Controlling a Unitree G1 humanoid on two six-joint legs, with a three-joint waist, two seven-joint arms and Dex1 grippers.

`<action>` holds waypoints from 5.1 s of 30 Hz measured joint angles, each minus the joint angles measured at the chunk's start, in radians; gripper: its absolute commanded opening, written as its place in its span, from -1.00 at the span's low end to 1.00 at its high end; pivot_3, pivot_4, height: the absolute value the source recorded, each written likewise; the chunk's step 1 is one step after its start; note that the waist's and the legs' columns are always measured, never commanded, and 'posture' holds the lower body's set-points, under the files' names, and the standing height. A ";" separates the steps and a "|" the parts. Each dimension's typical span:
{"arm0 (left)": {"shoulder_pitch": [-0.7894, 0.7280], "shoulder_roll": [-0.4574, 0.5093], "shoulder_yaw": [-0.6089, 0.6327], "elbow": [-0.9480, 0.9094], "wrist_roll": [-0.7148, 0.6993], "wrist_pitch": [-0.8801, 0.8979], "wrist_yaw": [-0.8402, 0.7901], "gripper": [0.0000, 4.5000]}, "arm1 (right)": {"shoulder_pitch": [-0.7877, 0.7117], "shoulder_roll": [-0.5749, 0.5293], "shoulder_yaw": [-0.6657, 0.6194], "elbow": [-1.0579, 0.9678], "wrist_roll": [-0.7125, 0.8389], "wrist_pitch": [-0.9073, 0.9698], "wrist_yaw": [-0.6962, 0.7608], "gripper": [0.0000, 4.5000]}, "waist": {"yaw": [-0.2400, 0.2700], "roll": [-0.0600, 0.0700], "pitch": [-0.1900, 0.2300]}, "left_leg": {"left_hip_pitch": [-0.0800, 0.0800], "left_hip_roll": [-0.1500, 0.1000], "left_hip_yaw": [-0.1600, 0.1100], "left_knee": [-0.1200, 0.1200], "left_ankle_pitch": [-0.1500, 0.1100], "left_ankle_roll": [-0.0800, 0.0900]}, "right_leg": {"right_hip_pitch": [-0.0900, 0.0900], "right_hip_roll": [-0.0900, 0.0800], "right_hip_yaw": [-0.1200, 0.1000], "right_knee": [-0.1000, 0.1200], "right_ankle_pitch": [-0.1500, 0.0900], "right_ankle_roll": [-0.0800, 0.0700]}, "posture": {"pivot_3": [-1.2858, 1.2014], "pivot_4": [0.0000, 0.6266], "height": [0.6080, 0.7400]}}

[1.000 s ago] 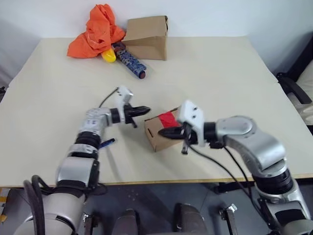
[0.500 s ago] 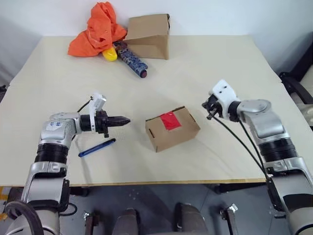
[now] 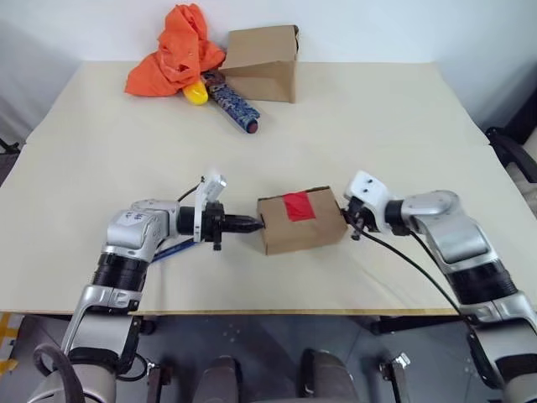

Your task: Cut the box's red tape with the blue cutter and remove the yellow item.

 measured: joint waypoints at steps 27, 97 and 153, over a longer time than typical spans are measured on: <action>-0.120 -0.023 0.033 0.225 0.074 -0.213 0.015 -0.60 | 0.408 -0.154 -0.333 -0.339 0.199 0.219 -0.100 -0.59 | 0.022 -0.002 0.001 | -0.003 0.000 0.004 0.009 -0.005 0.005 | 0.000 0.000 0.001 -0.003 0.001 0.001 | 0.03 -0.52 1.00; 0.480 0.410 0.232 0.196 0.090 -0.798 -0.313 -0.81 | 0.121 -0.059 -0.402 -0.343 0.724 -0.114 0.073 1.00 | -0.004 0.003 -0.001 | 0.008 0.003 0.021 0.009 -0.014 0.007 | -0.002 0.000 0.014 0.001 0.001 0.002 | 0.03 -0.52 1.00; 0.633 0.450 0.161 -0.198 0.094 -0.708 -0.190 0.74 | -0.367 0.394 0.454 -0.107 -0.043 -0.061 0.037 -1.00 | -0.026 0.002 -0.001 | 0.002 0.004 0.023 0.011 -0.014 0.006 | -0.015 0.000 0.016 0.013 0.001 0.002 | 0.03 -0.52 1.00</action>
